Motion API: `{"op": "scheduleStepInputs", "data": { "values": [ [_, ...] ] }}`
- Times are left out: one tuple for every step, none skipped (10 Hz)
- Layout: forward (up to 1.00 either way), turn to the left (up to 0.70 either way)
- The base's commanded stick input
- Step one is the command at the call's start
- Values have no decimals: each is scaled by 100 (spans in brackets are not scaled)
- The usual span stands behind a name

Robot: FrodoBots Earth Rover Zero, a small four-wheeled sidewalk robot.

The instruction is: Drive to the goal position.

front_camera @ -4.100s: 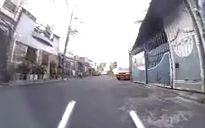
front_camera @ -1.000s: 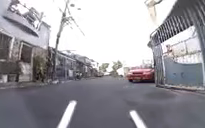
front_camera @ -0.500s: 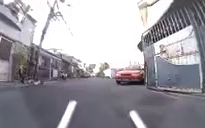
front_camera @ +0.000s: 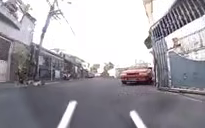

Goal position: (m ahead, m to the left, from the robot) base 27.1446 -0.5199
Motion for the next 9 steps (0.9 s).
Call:
{"op": "scheduleStepInputs", "data": {
  "values": [
    [100, 0],
    [100, 0],
    [100, 0],
    [100, 0],
    [100, 0],
    [100, 0],
    [100, 0],
    [100, 0],
    [100, 0]
  ]
}}
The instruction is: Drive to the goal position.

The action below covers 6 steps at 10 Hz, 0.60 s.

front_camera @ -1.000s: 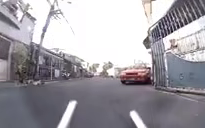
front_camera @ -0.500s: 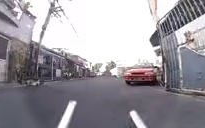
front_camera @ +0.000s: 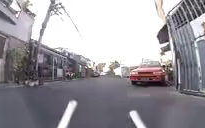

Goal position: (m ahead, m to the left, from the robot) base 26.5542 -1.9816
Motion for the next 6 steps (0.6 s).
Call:
{"op": "scheduleStepInputs", "data": {
  "values": [
    [100, 0],
    [100, 0],
    [100, 0],
    [100, 0],
    [100, 0],
    [100, 0]
  ]
}}
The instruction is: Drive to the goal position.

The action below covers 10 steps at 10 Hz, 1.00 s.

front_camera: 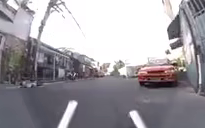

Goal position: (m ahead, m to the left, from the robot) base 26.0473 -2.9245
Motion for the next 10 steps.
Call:
{"op": "scheduleStepInputs", "data": {
  "values": [
    [100, 0],
    [100, 0],
    [100, 0],
    [100, 0],
    [100, 0],
    [100, 0],
    [100, 0],
    [100, 0],
    [100, -9],
    [100, -40]
  ]
}}
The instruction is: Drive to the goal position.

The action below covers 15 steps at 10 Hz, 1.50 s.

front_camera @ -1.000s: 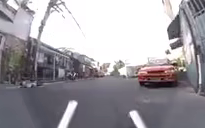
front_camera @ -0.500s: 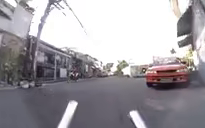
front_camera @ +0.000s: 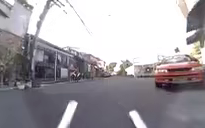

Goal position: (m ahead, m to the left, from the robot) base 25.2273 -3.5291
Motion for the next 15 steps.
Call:
{"op": "scheduleStepInputs", "data": {
  "values": [
    [100, -40],
    [100, -40],
    [100, -40],
    [100, -40],
    [100, -40],
    [100, -40],
    [100, -40],
    [100, -40],
    [100, -38],
    [100, 0],
    [100, 0],
    [100, 0],
    [100, 0],
    [100, 0],
    [100, 0]
  ]
}}
